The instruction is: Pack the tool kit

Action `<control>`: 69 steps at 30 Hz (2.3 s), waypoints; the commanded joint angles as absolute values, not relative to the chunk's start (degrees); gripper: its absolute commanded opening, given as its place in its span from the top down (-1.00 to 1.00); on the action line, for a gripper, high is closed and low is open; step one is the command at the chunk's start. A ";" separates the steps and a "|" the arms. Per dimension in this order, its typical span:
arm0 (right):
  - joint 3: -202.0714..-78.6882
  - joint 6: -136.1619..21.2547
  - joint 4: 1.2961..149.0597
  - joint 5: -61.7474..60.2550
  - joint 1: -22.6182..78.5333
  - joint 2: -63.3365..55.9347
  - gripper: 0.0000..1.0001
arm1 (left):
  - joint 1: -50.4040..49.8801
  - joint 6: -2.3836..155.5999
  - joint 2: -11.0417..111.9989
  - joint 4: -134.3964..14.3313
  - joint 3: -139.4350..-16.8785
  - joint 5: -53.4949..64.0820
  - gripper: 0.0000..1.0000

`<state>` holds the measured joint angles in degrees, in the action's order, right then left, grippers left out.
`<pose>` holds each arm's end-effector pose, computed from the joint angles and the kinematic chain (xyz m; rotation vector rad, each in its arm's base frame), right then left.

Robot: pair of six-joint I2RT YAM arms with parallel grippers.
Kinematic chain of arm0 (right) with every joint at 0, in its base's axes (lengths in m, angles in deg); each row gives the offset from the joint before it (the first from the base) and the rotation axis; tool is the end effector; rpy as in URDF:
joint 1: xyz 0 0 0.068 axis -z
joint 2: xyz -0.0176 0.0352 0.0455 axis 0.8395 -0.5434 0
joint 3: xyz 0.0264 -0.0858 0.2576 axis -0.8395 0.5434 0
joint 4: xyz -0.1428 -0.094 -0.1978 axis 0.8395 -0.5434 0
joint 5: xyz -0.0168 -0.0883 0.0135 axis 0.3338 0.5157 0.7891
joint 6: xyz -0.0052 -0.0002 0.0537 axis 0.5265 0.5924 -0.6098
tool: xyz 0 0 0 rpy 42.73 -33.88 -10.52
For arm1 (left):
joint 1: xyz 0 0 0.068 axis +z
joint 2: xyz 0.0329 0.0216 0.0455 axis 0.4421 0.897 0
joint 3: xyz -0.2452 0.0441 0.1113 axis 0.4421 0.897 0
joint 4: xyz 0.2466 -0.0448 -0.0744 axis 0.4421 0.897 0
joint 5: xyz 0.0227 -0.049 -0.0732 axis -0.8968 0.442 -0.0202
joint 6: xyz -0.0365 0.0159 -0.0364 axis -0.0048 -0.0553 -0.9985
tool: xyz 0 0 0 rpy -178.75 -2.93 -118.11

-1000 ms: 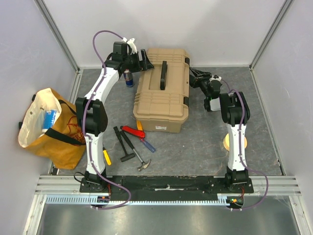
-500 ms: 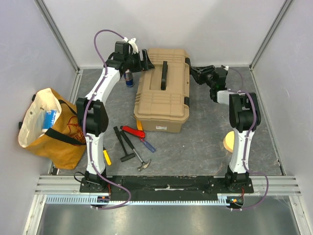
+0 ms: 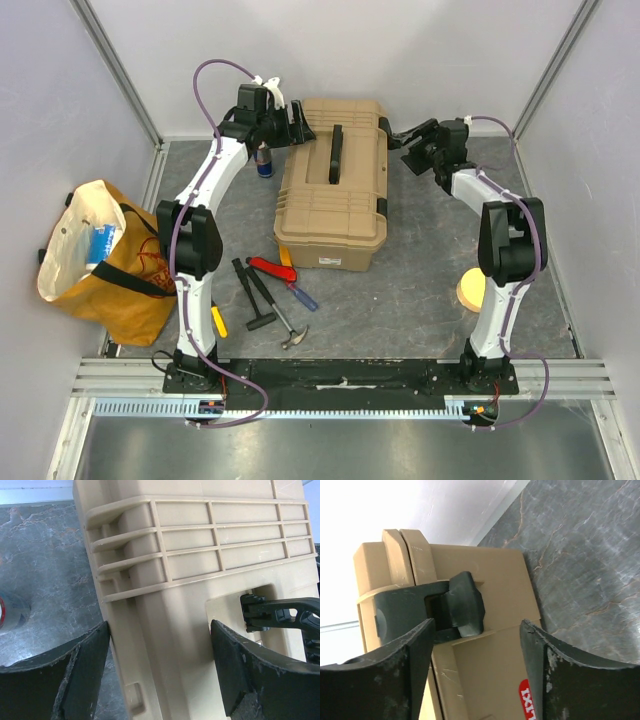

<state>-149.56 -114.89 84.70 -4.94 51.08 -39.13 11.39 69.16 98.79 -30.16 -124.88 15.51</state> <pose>0.4747 0.0573 0.2299 0.8932 1.9000 0.9788 0.4868 -0.1408 0.3142 0.1144 2.1832 -0.6861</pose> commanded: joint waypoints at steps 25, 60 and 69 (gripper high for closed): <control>-168.35 -91.34 72.21 3.28 44.87 -39.50 -0.34 | 11.47 70.87 99.09 -23.83 -124.90 13.47 -0.65; -174.00 -80.43 56.08 22.89 45.66 -40.31 0.40 | 11.82 72.19 98.65 -22.07 -123.85 13.12 -0.61; -157.59 -100.10 71.08 4.46 51.63 -34.34 -0.79 | 11.82 71.93 98.47 -21.98 -123.67 13.38 -0.61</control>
<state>-166.59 -90.30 64.53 10.29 46.30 -38.89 11.12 69.21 98.64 -29.92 -124.99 15.08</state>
